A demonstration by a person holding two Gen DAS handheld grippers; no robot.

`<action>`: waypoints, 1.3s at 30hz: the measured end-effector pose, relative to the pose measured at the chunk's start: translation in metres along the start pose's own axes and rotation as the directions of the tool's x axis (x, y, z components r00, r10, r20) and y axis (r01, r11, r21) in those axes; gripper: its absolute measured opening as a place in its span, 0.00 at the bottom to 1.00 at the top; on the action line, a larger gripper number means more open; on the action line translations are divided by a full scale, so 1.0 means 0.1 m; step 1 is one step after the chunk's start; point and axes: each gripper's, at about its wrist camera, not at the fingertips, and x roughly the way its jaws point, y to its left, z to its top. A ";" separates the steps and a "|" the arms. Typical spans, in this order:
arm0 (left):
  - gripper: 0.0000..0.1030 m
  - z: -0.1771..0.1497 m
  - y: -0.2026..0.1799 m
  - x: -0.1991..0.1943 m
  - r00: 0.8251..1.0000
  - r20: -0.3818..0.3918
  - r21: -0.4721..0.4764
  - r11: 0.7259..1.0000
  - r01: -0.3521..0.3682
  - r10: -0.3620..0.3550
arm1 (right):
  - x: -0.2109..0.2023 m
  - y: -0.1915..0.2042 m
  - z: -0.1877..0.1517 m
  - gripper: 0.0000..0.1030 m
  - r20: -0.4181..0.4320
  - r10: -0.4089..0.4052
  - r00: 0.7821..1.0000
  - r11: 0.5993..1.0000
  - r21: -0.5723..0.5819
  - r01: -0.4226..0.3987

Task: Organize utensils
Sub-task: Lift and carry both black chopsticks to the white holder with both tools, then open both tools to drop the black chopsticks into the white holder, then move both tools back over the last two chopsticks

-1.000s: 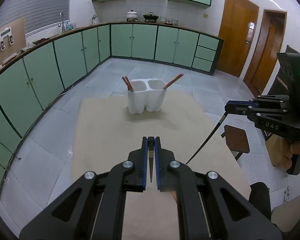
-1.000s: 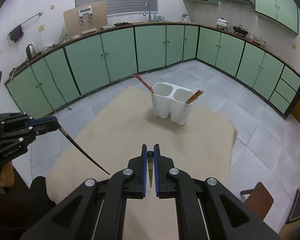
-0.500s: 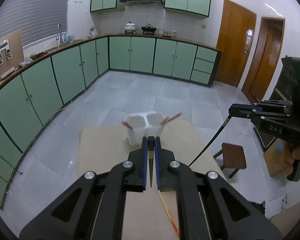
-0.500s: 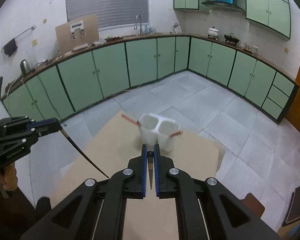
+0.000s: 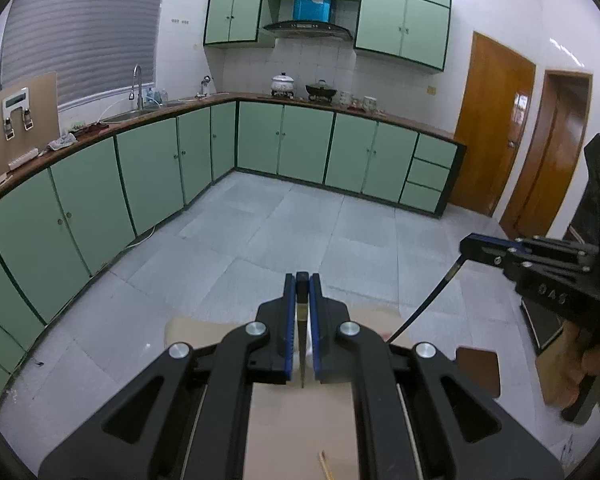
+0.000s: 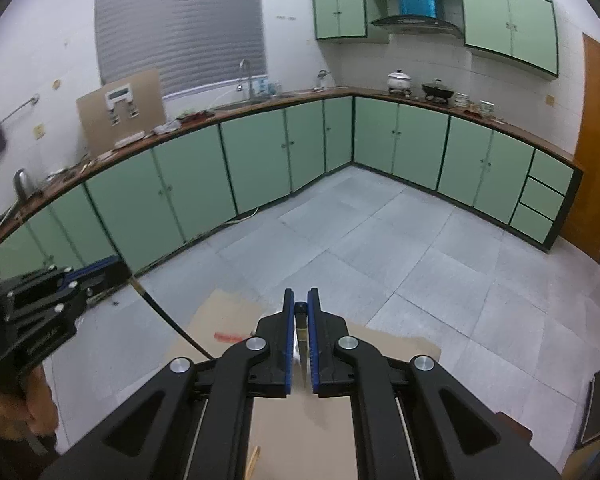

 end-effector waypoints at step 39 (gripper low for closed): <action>0.84 -1.98 0.53 -0.53 0.982 0.140 0.035 0.991 -0.132 0.126 | -0.43 -0.14 -2.45 0.40 0.162 -0.076 0.984 0.995 -0.057 0.086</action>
